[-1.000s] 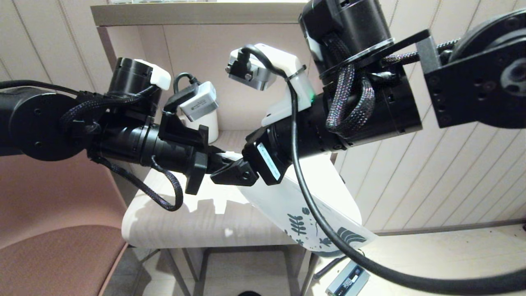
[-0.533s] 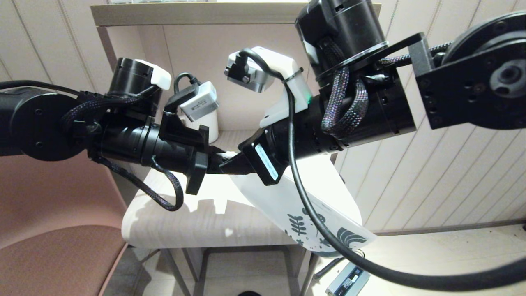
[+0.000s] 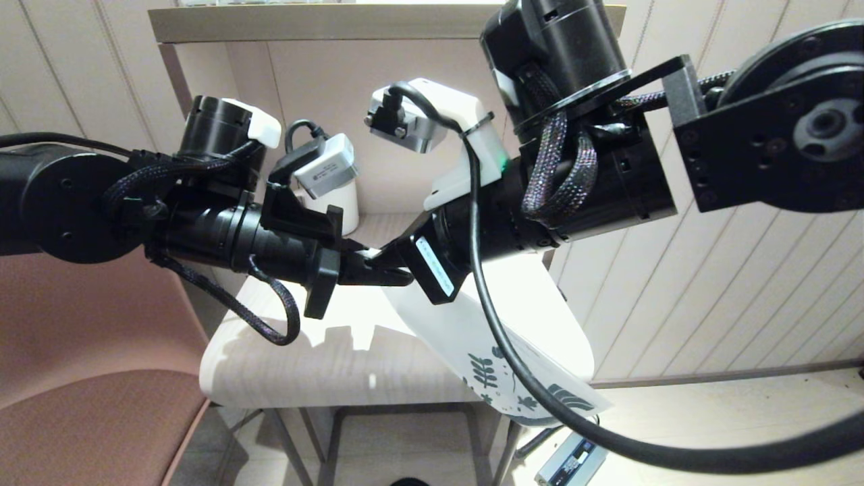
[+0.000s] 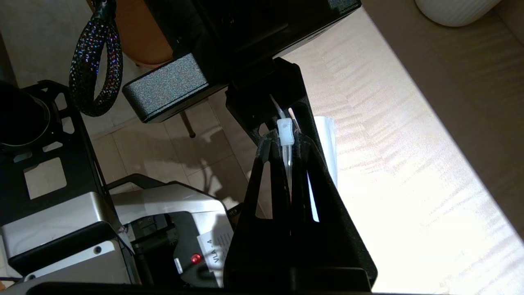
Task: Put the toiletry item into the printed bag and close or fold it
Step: Close the strorage bag and place it on the desk
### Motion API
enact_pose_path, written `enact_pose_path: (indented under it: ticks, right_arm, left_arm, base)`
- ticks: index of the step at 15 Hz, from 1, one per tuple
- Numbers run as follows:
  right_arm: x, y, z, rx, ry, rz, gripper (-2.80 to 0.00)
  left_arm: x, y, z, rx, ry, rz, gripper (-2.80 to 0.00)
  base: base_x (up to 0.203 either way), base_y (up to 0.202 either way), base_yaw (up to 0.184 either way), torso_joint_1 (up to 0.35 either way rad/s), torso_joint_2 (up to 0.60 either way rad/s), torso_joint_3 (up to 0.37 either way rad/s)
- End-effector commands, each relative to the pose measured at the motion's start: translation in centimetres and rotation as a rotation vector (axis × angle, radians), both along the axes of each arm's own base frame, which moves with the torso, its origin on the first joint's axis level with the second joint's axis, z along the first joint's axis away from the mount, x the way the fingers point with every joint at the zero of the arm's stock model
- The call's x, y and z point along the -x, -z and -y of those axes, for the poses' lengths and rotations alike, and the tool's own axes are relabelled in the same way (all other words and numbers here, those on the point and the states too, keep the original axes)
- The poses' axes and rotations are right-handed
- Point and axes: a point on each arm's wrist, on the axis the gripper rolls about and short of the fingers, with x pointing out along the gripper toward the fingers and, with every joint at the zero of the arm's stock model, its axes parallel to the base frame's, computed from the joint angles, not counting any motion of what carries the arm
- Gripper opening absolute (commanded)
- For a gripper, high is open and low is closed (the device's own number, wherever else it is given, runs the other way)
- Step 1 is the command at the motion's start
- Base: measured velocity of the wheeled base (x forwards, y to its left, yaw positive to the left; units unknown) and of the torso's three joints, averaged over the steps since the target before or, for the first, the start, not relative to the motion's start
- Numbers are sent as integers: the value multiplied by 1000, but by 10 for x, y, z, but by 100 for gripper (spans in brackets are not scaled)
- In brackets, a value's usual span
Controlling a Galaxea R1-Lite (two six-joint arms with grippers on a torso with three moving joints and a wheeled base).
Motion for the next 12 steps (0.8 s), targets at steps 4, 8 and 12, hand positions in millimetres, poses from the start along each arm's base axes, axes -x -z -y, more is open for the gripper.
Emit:
enact_pose_path:
  ticks: [4, 8, 12]
  right_arm:
    - [0, 4, 1, 16, 1, -11, -280]
    - [3, 3, 11, 21, 14, -17, -280]
    - [7, 4, 17, 27, 18, -24, -280]
  left_arm:
    - [0, 2, 0, 0, 8, -5, -280]
    - [0, 0, 0, 3, 8, 1, -280]
    - [0, 0, 0, 3, 9, 0, -280]
  base:
    - [0, 0, 0, 0, 0, 0]
    - [0, 0, 0, 0, 0, 0]
    - [0, 0, 0, 0, 0, 0]
